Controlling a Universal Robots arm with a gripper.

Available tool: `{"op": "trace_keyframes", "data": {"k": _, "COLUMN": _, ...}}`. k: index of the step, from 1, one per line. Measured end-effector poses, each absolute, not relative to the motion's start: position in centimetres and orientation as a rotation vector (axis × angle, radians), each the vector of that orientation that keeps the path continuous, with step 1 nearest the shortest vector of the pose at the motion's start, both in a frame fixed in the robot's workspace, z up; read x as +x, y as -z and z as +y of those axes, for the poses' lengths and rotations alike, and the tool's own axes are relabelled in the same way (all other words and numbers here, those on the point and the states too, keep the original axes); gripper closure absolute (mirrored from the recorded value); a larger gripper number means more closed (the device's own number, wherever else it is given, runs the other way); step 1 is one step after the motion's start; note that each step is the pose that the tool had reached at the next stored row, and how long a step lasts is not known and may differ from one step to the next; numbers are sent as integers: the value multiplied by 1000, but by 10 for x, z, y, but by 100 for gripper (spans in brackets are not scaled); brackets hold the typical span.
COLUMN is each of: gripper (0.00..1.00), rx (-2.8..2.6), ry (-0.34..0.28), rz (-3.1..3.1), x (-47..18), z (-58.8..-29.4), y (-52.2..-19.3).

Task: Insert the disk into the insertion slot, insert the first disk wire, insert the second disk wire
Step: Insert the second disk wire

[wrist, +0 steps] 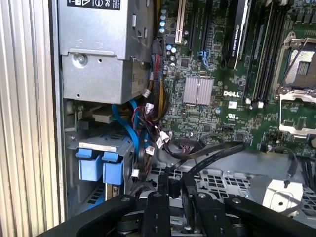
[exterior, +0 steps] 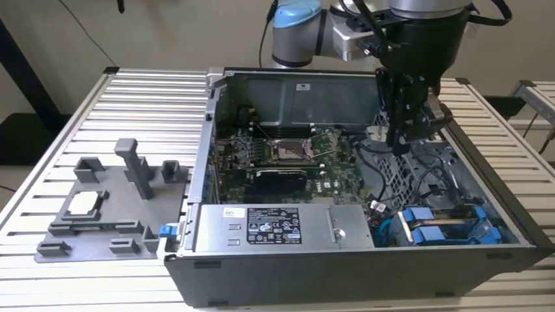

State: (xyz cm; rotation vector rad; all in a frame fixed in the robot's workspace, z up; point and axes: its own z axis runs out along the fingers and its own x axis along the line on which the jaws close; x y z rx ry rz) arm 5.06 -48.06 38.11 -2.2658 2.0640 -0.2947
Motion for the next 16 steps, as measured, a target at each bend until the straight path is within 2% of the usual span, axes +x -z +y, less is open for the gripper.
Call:
{"op": "trace_keyframes", "data": {"k": 11, "gripper": 74, "rx": -2270, "ry": 318, "rz": 2066, "x": 47, "z": -481, "y": -378}}
{"op": "trace_keyframes", "data": {"k": 14, "gripper": 76, "rx": -2270, "ry": 319, "rz": 2066, "x": 47, "z": -481, "y": -379}}
{"op": "trace_keyframes", "data": {"k": 15, "gripper": 83, "rx": -2270, "ry": 319, "rz": 2067, "x": 47, "z": -481, "y": -379}}
{"op": "trace_keyframes", "data": {"k": 16, "gripper": 83, "rx": -2270, "ry": 320, "rz": 2067, "x": 47, "z": -481, "y": -379}}
